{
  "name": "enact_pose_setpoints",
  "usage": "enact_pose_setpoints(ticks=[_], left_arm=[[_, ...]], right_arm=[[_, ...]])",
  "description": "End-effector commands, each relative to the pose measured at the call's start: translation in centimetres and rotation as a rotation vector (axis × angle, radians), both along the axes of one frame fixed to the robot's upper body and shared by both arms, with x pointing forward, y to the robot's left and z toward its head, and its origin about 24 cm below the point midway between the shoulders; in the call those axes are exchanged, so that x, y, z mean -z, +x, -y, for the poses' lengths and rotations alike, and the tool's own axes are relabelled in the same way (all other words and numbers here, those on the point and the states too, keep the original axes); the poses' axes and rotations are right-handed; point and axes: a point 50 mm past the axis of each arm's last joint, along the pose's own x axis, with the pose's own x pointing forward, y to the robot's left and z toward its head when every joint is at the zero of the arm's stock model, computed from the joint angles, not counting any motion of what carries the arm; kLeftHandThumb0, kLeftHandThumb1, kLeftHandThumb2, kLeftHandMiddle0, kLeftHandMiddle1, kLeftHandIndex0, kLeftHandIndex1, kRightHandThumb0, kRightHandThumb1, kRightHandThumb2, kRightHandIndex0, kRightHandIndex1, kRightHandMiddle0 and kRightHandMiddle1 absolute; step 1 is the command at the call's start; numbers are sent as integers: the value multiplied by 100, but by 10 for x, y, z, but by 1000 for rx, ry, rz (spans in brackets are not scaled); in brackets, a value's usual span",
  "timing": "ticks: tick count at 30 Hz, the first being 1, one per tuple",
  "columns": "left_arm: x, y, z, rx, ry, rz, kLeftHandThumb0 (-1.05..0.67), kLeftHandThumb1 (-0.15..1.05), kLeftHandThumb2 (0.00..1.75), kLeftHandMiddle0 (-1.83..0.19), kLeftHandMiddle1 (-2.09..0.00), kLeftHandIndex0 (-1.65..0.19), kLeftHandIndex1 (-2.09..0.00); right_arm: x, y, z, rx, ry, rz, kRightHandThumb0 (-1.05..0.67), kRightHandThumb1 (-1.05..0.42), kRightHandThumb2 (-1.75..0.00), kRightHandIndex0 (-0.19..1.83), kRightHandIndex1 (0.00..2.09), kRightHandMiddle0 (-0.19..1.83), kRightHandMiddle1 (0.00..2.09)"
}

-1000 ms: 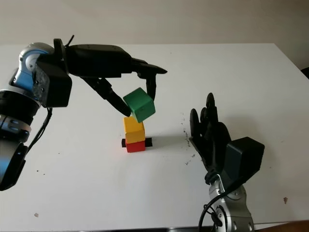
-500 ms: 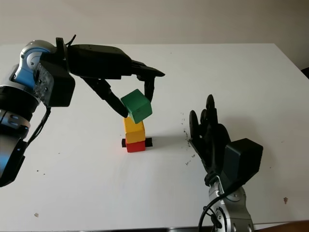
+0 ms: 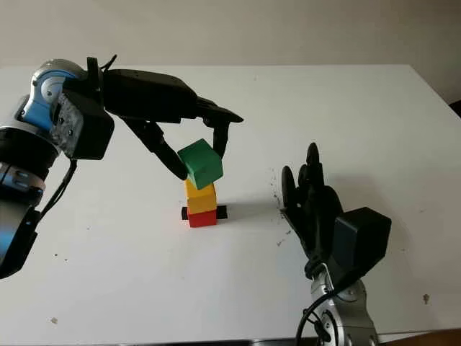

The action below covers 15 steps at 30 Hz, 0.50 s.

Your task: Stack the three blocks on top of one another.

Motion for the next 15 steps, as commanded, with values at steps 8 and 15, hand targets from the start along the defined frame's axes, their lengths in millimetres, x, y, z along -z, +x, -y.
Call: enact_pose_setpoints(ticks=[8, 15], left_arm=[[-9, 0, 0, -14, 34, 29, -50, 105, 23, -14, -6, -19, -161], [-4, 0, 0, -15, 54, 35, -51, 105, 23, -13, -5, -20, -160]], right_arm=[[-4, -1, -1, 1, -3, 21, -66, -105, -55, -19, 0, -19, 0], [-3, -2, 0, 8, 13, 6, -65, -105, -54, -19, 0, -19, 0]])
